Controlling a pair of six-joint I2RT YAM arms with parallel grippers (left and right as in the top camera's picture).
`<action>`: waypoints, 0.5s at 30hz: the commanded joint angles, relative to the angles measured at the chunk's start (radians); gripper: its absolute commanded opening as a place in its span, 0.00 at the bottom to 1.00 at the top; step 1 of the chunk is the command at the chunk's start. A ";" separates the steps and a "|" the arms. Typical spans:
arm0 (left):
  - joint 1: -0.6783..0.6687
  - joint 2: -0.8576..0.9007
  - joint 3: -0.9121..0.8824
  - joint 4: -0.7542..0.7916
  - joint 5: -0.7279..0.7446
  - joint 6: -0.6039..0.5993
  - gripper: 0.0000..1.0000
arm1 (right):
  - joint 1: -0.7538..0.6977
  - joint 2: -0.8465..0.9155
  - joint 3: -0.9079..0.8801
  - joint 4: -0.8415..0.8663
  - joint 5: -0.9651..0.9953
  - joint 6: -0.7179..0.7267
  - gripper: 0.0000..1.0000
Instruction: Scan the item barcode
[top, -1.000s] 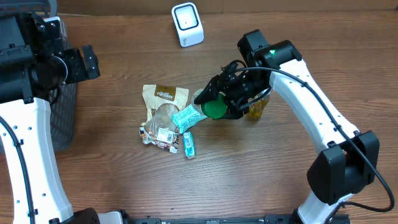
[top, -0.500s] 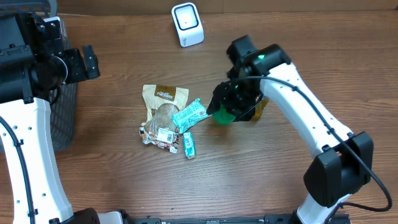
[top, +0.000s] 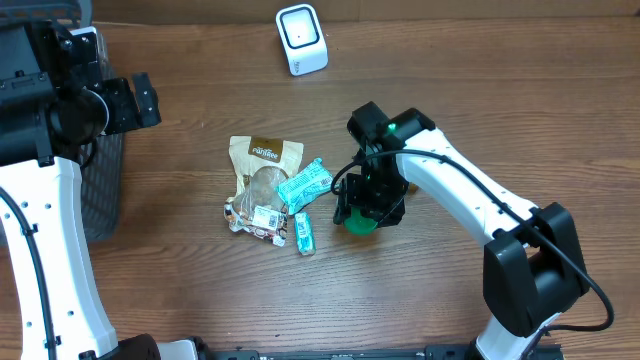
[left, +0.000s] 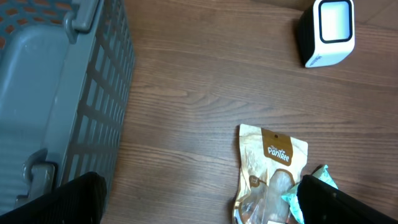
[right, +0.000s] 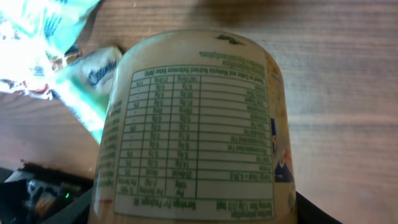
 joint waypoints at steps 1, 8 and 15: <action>-0.002 0.002 0.011 0.003 -0.002 -0.006 1.00 | -0.003 -0.006 -0.066 0.049 -0.002 -0.012 0.59; -0.002 0.002 0.011 0.003 -0.002 -0.006 1.00 | -0.004 -0.006 -0.159 0.137 -0.002 -0.012 0.59; -0.002 0.002 0.011 0.003 -0.002 -0.006 1.00 | -0.003 -0.006 -0.166 0.183 0.003 -0.012 0.65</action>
